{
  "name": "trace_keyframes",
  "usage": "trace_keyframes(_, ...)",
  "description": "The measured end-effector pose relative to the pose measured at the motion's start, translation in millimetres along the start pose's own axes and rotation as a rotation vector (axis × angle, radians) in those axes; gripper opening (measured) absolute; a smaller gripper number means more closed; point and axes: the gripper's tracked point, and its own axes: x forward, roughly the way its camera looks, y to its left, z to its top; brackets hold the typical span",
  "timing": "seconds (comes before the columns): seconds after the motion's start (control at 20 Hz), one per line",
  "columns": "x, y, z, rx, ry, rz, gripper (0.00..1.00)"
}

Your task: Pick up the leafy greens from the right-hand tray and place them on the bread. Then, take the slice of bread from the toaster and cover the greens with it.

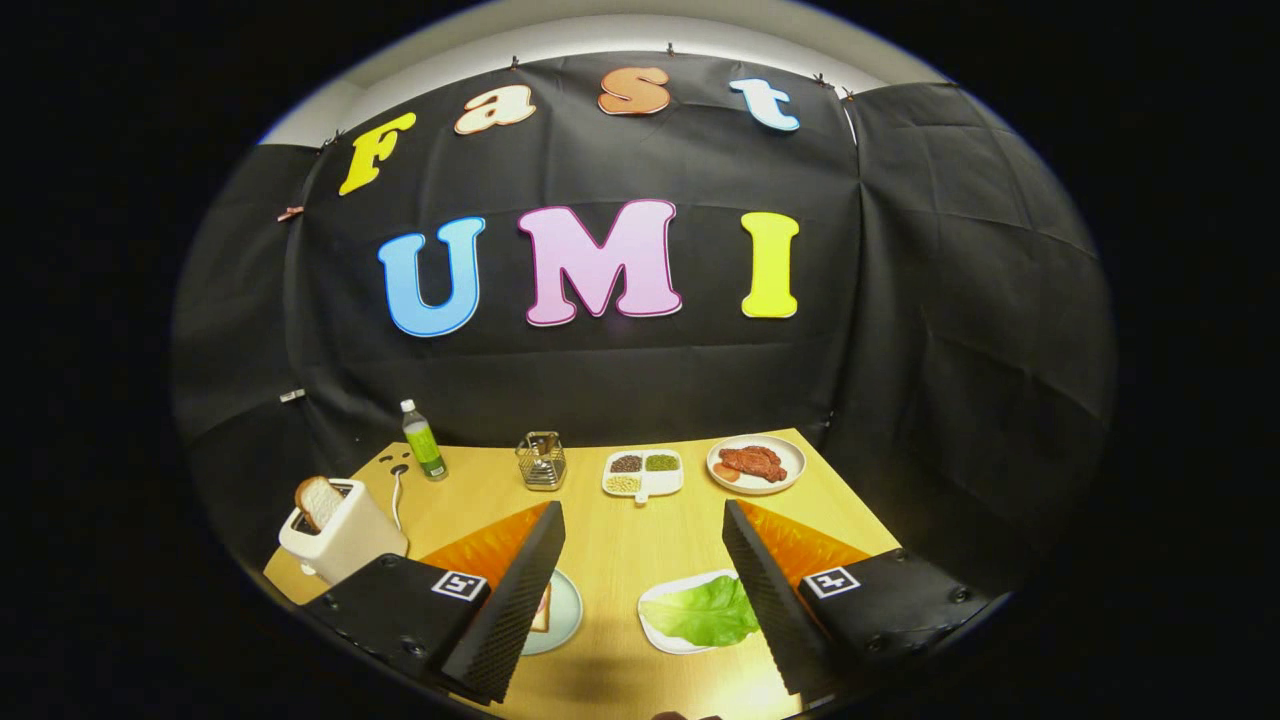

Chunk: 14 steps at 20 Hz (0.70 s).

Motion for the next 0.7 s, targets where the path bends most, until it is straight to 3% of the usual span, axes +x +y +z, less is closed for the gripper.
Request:
trace_keyframes(0.45, 30.5, -10.1, -26.9, -0.005, 0.096, 0.049, 0.99)
trace_keyframes(0.7, 55.6, -25.1, -64.5, -0.034, 0.190, 0.076, 0.99)
